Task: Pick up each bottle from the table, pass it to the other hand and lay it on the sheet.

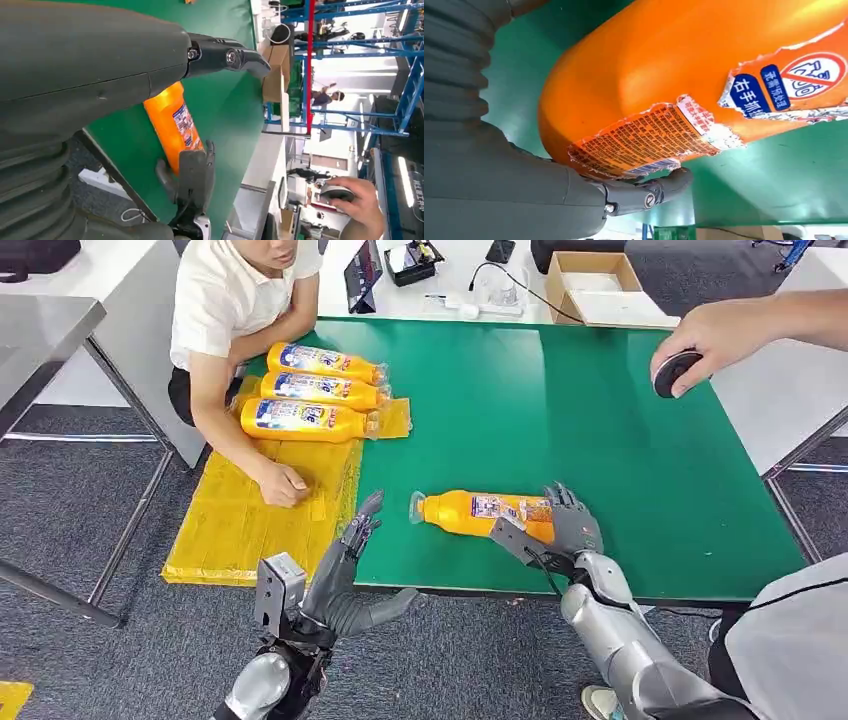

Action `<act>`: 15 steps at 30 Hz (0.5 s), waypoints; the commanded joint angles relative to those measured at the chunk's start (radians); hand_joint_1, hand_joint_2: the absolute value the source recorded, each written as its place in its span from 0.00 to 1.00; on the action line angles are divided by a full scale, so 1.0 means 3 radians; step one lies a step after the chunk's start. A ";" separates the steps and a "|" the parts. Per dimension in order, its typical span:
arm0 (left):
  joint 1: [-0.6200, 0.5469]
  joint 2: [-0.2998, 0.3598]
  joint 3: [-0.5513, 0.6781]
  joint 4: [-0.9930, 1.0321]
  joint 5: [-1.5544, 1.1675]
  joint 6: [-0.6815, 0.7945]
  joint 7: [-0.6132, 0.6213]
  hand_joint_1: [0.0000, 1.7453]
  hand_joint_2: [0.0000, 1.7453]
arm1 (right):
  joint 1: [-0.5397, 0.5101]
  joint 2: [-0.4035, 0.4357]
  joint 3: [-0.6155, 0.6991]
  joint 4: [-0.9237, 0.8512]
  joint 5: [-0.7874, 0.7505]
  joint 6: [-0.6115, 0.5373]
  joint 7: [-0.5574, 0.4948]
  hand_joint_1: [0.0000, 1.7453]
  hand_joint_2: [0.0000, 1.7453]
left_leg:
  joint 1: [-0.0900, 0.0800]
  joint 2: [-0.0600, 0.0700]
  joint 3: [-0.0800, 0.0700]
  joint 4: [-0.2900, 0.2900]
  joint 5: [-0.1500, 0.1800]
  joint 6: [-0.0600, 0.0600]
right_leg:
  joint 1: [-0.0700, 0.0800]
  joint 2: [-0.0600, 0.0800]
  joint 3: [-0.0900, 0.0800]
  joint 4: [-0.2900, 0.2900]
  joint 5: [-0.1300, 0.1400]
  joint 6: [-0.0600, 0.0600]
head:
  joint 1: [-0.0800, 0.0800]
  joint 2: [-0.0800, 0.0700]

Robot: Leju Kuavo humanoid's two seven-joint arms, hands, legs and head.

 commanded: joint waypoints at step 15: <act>-0.0318 -0.0004 0.0021 0.0402 0.0129 -0.0018 -0.0001 0.00 1.00 | -0.0034 -0.0075 -0.0013 0.0402 -0.0119 0.0380 -0.0102 1.00 1.00 | 0.0004 -0.0008 0.0020 -0.0005 -0.0002 -0.0005 | 0.0004 -0.0010 0.0022 -0.0006 -0.0005 -0.0007 | 0.0000 0.0000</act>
